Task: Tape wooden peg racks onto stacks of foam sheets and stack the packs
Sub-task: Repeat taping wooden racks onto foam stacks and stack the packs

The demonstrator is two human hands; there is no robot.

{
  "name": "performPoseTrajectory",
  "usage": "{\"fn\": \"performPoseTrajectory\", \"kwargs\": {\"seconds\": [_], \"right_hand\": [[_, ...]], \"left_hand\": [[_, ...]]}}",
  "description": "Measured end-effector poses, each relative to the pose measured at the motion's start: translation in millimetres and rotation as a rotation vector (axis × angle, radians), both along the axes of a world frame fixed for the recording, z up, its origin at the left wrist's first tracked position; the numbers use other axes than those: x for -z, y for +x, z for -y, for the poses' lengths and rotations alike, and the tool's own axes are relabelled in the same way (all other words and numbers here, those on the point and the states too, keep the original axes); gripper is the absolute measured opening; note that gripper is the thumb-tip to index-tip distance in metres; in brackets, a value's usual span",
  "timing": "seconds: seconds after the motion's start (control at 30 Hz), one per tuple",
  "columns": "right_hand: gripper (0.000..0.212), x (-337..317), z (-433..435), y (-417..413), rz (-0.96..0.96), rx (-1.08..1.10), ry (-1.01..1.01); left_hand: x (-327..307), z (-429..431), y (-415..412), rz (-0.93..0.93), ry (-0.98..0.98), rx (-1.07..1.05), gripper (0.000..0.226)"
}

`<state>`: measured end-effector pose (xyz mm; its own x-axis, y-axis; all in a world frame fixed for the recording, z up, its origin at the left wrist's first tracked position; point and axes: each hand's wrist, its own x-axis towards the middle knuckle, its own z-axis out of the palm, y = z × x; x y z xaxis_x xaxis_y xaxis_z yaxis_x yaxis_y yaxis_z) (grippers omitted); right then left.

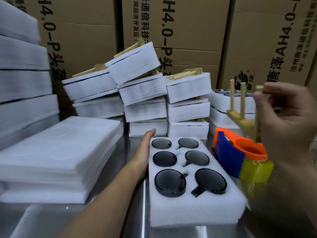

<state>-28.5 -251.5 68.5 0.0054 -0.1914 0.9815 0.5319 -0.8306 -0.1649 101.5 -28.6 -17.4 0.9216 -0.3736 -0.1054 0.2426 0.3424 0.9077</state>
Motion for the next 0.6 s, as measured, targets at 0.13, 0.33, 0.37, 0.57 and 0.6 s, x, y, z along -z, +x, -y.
{"fn": "performPoseTrajectory", "kwargs": {"seconds": [0.13,0.33,0.37,0.57,0.6], "right_hand": [[0.019,7.1,-42.1,-2.3,-0.07,-0.156,-0.081],[0.019,22.7,-51.9,1.3,-0.11,-0.181,-0.068],[0.019,23.4,-47.9,1.8,-0.103,-0.176,-0.034],[0.018,28.9,-20.6,4.4,-0.069,-0.12,0.068],[0.02,27.2,-15.6,5.0,-0.038,-0.101,0.105]], "left_hand": [[0.8,0.7,0.2,0.018,0.005,0.009,0.05],[-2.3,0.5,1.2,0.058,0.126,-0.159,0.049],[-4.1,0.0,2.3,0.086,0.156,-0.236,0.049],[-31.5,-13.6,1.4,0.021,-0.119,-0.502,0.037],[-33.8,-17.2,1.3,-0.019,-0.197,-0.506,0.054]]}}
